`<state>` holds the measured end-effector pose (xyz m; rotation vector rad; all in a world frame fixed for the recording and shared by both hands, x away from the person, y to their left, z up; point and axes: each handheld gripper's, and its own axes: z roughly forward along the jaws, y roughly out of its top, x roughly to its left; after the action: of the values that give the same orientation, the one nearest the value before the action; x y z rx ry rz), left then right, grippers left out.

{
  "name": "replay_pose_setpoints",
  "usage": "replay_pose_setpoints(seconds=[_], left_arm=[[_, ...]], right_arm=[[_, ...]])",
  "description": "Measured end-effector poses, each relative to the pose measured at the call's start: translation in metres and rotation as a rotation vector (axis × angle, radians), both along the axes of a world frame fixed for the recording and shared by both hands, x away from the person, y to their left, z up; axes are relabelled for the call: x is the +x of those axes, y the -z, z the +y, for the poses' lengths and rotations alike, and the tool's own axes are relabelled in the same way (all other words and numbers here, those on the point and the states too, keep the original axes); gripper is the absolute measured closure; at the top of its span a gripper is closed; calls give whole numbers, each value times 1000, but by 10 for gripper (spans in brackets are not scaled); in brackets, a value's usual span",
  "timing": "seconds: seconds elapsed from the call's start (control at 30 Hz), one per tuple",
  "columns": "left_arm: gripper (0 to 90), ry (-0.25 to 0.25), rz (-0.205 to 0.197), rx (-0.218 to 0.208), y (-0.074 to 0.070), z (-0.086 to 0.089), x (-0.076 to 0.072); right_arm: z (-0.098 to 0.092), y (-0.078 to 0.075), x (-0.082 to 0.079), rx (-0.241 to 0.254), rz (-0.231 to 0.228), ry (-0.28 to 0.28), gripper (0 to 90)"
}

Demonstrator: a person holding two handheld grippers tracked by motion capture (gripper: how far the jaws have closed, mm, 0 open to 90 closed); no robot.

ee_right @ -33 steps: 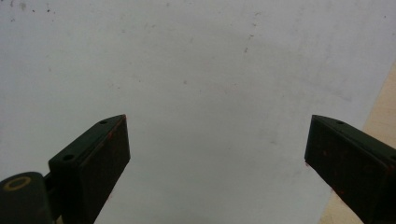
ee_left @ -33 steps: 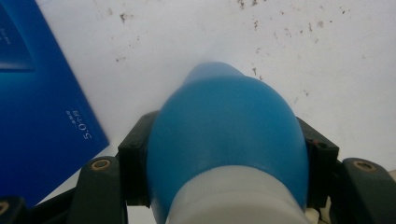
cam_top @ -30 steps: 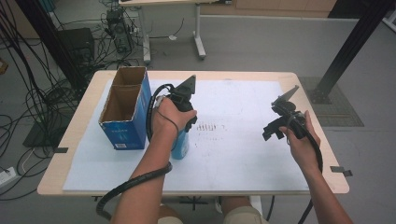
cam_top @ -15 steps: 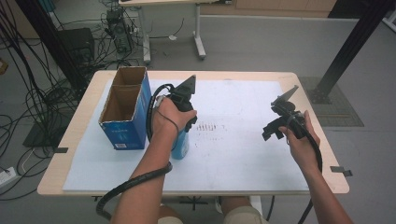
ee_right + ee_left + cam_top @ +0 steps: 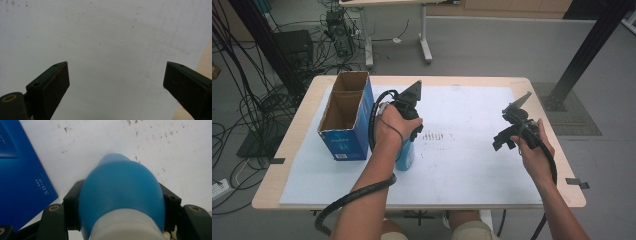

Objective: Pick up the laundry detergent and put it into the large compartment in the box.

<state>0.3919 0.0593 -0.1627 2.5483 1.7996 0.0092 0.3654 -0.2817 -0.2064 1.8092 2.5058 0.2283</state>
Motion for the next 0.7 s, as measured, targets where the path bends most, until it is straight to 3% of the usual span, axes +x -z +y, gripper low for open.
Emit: replay_pose_setpoints(seconds=[0.7], left_arm=[[373, 2, 3, 3, 0, -1, 0]], right_arm=[[-2, 0, -1, 1, -1, 1, 65]])
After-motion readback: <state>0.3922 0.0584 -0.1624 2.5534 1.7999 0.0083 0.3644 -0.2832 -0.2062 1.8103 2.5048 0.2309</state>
